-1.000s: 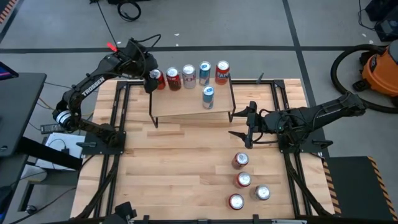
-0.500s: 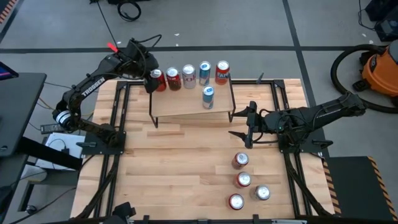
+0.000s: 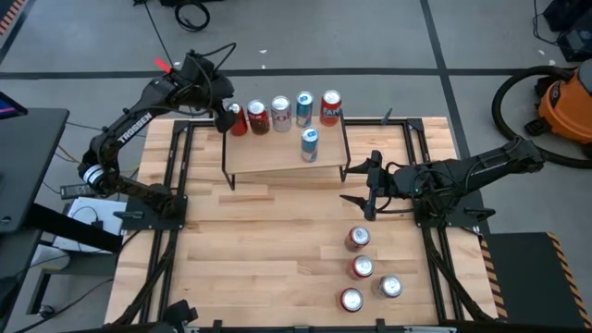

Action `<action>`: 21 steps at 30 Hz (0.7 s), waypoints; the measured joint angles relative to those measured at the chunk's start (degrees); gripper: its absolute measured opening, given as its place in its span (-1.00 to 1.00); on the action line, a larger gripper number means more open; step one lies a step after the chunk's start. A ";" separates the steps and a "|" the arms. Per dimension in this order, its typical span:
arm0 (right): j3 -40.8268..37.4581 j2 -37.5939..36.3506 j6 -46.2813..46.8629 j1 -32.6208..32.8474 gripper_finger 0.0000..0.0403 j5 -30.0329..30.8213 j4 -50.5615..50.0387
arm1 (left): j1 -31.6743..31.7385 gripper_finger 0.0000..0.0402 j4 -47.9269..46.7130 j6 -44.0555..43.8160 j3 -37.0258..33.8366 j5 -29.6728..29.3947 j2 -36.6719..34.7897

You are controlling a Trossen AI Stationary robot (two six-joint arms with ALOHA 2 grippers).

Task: Place canned beverage on shelf
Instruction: Put the white soda can on the shelf aligned with the other white soda can

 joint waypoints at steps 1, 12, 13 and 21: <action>0.00 -0.01 -0.01 0.00 0.74 0.00 0.00 | 0.00 0.95 -0.45 -0.02 0.52 -0.01 0.00; 0.00 -0.01 -0.08 -0.02 0.74 0.00 0.00 | -0.05 0.95 -4.24 -5.76 5.05 -1.91 -0.02; 0.00 -0.01 -0.08 -0.02 0.74 0.00 0.04 | -0.31 0.95 -4.30 -6.78 5.05 -2.85 -0.02; 0.00 0.00 -0.08 0.00 0.74 0.00 0.20 | -2.45 0.95 -3.80 -18.00 5.05 -6.01 0.00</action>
